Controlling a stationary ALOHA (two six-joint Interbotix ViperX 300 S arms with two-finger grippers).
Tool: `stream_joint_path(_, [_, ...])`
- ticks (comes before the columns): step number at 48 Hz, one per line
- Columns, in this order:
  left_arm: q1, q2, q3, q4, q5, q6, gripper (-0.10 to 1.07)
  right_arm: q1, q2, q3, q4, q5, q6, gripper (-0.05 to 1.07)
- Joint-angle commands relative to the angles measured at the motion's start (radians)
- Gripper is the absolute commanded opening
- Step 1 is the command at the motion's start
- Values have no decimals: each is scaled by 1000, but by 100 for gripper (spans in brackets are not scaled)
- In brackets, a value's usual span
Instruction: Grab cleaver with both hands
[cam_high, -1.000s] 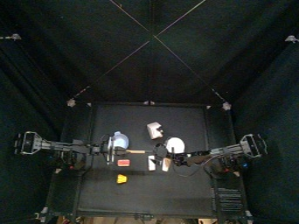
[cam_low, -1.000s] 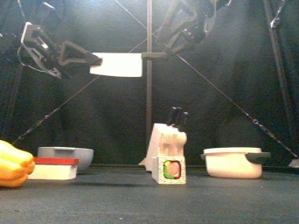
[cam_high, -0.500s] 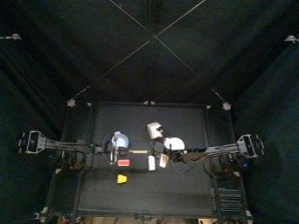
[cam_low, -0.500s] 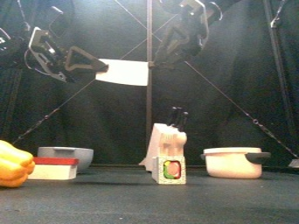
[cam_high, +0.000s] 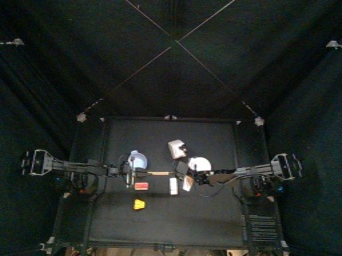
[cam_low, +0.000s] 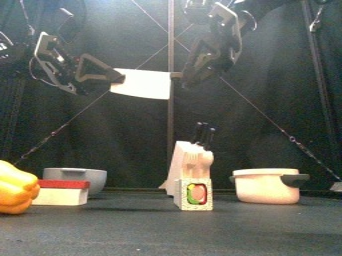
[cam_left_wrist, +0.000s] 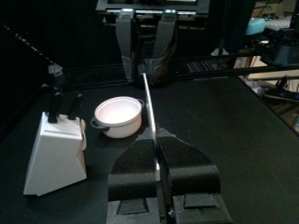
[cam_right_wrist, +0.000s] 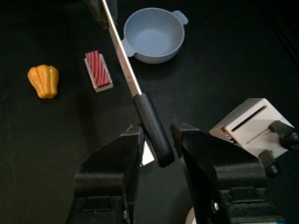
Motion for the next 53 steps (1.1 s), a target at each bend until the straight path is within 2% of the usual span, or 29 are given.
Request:
stream_joint_path(1, [5,6,-26,0,-8,2,22,-8,-12,-8,-2,-14,-3,64])
stream_joint_path(7, [6,14,-28,2,-8,2,22,-8,-12,-2,-2,-15,-5,52])
stream_joint_path(14, [6,15,-29,2,-8,2,22,-11,-23,11,0,-15,-5,43])
stream_joint_path(22, [3,15,-28,3,-8,2,22,-28,-32,29,11,-61,-6,41])
stream_joint_path(31, [-6,17,-28,25,-8,0,22,-91,-63,75,60,-135,-12,41])
stream_joint_path(37, [-9,15,-31,31,-11,0,22,-133,-103,112,110,-190,-40,41])
stream_joint_path(45, [-9,15,-31,31,-12,-5,22,-170,-161,140,204,-195,-120,41])
stream_joint_path(53, [-9,17,-37,31,-15,-6,22,-179,-181,126,373,-155,-301,41])
